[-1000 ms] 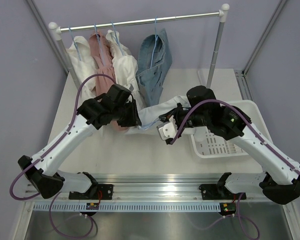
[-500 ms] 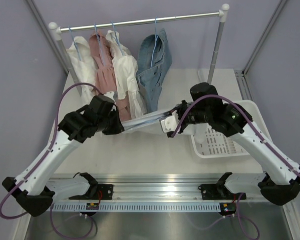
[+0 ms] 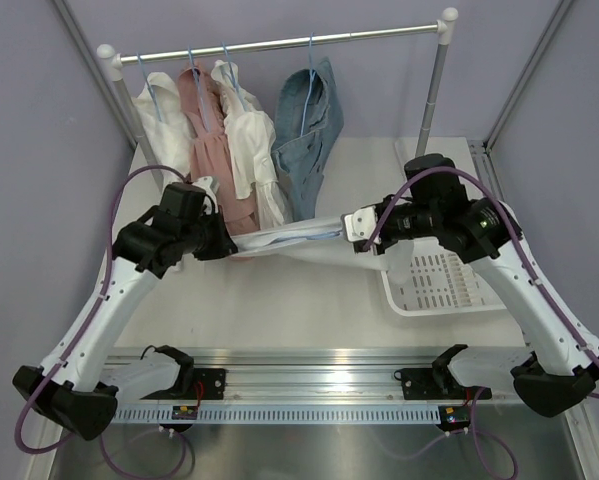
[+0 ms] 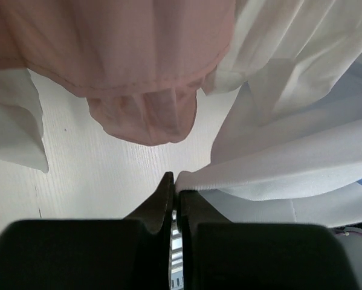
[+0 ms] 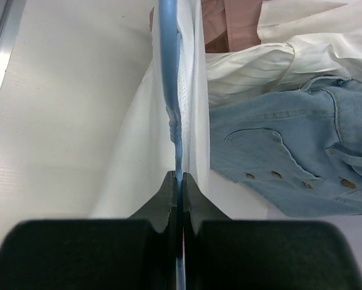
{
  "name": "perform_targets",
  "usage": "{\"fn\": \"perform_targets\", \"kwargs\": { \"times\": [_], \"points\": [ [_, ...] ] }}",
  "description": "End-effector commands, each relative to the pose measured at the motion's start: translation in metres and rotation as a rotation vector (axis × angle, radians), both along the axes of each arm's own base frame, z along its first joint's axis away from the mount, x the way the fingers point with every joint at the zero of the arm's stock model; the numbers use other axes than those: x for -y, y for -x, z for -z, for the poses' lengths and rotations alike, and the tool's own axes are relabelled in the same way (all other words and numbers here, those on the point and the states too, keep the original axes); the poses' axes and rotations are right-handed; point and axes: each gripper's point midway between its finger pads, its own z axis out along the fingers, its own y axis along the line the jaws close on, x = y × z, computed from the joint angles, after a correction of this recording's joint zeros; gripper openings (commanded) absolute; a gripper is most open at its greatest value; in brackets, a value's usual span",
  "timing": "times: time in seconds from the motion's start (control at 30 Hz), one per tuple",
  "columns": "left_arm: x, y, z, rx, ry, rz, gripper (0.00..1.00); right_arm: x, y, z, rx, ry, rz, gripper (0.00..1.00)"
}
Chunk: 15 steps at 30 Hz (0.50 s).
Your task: Remove the skirt from the hanger
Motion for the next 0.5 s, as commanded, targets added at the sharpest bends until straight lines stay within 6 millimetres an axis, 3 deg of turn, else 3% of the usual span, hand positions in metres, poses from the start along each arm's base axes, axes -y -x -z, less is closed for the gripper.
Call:
{"fn": "perform_targets", "kwargs": {
  "times": [0.0, 0.13, 0.33, 0.47],
  "points": [
    [-0.090, 0.018, 0.017, -0.067, -0.372, -0.111, 0.00, 0.046, 0.004, -0.041, 0.097, -0.028, 0.136, 0.00],
    [-0.103, 0.015, 0.020, -0.072, -0.424, -0.145, 0.00, 0.054, 0.008, -0.038, 0.068, -0.032, 0.141, 0.00],
    [-0.124, 0.007, 0.007, -0.027, -0.454, -0.227, 0.00, 0.060, 0.023, -0.026, 0.006, -0.030, 0.129, 0.00],
    [-0.140, 0.008, -0.008, 0.007, -0.498, -0.281, 0.00, 0.065, 0.021, -0.015, -0.002, -0.013, 0.149, 0.00]
  ]
}}
